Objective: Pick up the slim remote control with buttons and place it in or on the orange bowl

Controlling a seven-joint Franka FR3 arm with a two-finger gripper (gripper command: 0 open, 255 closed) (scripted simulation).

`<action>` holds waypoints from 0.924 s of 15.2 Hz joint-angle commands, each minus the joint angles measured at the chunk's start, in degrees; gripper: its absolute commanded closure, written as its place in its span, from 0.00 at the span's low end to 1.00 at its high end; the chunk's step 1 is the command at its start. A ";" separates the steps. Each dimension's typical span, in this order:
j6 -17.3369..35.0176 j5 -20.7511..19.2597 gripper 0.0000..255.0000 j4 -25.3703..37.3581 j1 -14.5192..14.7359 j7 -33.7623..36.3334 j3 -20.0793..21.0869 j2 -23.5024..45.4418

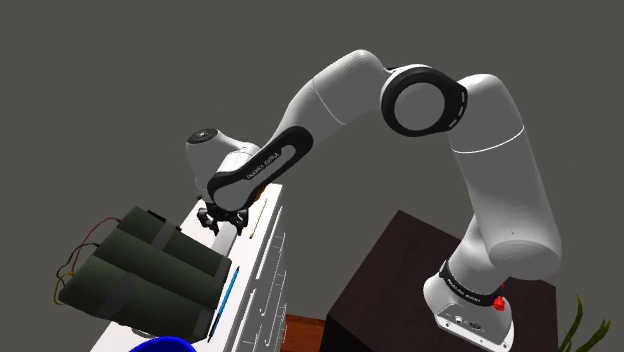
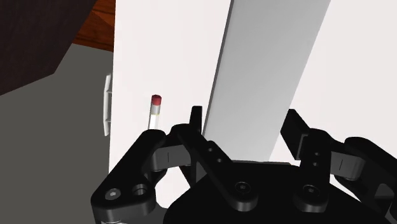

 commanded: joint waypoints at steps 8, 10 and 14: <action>-4.54 1.56 1.00 0.31 -0.76 -0.94 1.20 -4.34; -5.61 1.91 1.00 0.52 -0.92 -1.16 1.44 -5.23; -7.82 2.60 1.00 1.11 -1.19 -1.59 1.89 -6.92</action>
